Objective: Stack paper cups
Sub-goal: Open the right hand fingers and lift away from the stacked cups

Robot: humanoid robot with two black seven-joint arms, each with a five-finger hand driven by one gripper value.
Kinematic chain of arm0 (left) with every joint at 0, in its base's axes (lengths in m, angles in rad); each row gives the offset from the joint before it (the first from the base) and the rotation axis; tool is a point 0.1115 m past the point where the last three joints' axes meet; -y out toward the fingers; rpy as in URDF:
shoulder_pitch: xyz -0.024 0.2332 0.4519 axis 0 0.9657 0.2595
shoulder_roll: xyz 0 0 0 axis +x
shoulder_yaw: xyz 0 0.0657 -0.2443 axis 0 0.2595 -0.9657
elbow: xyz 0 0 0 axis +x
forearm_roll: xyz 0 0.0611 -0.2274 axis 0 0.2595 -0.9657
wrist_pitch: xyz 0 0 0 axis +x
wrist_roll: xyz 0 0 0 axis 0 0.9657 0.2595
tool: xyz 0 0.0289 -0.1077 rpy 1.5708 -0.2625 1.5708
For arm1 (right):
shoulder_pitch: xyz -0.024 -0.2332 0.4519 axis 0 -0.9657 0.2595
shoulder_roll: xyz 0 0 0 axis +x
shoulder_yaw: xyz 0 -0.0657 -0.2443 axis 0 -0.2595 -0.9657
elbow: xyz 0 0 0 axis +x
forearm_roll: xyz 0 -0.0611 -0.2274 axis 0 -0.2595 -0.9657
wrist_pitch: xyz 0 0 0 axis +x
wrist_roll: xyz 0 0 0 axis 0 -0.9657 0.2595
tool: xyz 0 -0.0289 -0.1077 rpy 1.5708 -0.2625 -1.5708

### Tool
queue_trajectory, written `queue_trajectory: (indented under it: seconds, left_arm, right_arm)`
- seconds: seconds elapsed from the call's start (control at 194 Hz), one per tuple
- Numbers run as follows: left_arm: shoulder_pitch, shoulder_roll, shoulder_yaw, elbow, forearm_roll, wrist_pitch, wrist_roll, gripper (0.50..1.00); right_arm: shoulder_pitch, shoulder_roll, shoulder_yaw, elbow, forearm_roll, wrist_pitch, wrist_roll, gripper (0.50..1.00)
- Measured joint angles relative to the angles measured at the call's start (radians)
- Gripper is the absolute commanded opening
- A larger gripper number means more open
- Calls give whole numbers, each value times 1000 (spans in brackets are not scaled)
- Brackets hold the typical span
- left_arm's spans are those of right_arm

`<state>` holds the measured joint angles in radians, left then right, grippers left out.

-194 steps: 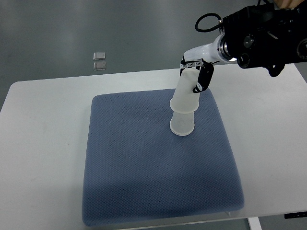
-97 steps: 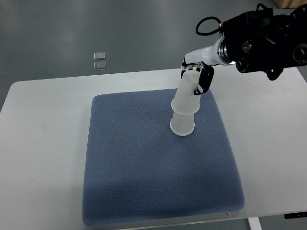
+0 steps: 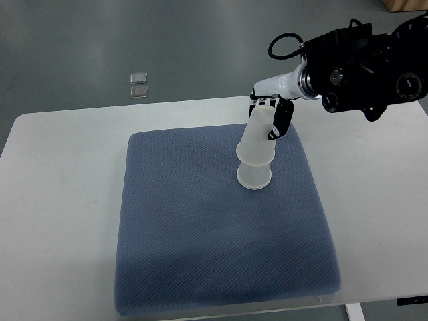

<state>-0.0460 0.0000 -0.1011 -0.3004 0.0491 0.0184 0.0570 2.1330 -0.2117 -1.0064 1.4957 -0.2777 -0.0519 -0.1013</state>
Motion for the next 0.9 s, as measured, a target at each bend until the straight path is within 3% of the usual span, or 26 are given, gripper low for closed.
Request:
queue_trajectory:
  seconds: [0.243,0.346,0.898]
  left_arm:
    - [0,0,0,1,0,0,0,1000]
    - [0,0,0,1,0,0,0,1000]
    - [0,0,0,1,0,0,1,1000]
  right_arm:
    - [-12,7,1,-1,12,-3,0,793]
    - [-19,10,3,-2,12,-10,0,862]
    - [-36,0,40,-20,61,-24,5,885]
